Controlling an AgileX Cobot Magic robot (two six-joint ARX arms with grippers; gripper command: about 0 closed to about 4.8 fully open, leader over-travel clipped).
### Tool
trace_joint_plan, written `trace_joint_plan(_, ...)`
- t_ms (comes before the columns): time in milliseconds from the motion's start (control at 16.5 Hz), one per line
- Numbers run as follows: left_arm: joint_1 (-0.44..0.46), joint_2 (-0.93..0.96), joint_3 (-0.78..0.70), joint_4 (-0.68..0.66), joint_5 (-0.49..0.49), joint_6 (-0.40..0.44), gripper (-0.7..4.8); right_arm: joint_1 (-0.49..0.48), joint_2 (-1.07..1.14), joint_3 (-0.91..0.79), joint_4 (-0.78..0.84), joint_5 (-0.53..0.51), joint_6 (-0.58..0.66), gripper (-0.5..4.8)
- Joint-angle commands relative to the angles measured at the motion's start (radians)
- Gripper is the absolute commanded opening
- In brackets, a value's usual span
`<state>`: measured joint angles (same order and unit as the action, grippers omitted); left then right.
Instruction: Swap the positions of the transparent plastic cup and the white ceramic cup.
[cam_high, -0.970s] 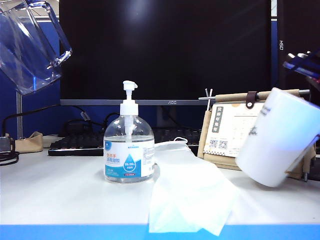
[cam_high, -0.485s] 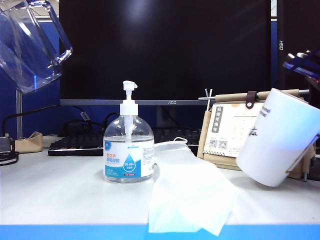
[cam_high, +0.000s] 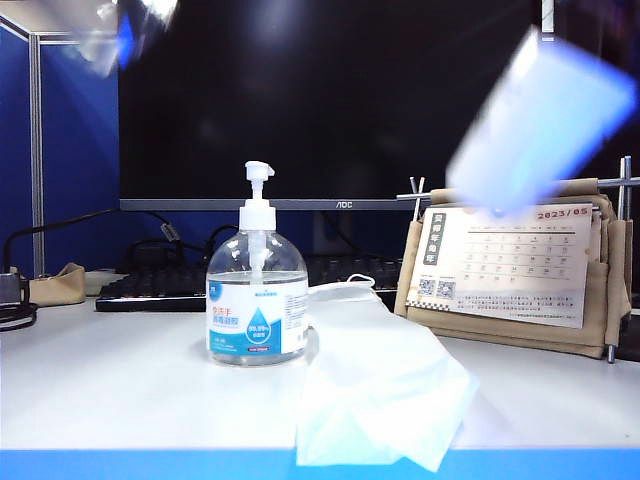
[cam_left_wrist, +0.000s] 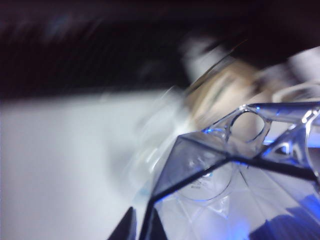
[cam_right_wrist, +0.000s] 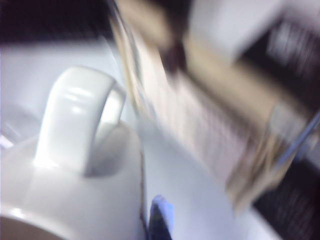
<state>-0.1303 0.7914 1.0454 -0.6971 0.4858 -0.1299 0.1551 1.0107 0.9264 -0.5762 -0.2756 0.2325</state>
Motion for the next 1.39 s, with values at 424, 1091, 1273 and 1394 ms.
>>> trace_joint_plan(424,-0.323,0.290,0.243,0.062,-0.072,0.031,-0.06,-0.003,-0.048,0.360,-0.158,0.105,-0.135,-0.02)
trace_joint_plan(1091,-0.598,0.681,0.328,0.218,-0.072,0.075,-0.06,-0.004,-0.113,0.632,-0.277,0.222,-0.206,-0.02)
trace_joint_plan(1273,-0.657,0.776,0.391,0.211,-0.070,0.123,-0.06,-0.004,-0.112,0.636,-0.324,0.229,-0.208,-0.02)
trace_joint_plan(1394,-0.678,0.826,0.407,0.186,-0.070,0.158,-0.06,-0.003,-0.113,0.636,-0.344,0.229,-0.207,-0.02)
